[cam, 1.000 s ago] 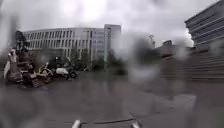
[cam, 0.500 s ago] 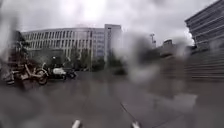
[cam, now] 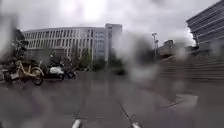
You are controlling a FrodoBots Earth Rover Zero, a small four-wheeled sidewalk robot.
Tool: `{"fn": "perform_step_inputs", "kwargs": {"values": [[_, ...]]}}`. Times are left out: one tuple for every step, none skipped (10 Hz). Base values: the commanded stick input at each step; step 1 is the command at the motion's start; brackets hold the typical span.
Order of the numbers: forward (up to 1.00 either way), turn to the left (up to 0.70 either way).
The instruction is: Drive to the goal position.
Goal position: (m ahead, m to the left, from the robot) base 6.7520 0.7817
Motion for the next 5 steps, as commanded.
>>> {"fn": "perform_step_inputs", "kwargs": {"values": [[0.7, 0.0], [0.7, 0.0], [0.7, 0.0], [0.7, 0.0], [0.7, 0.0]]}}
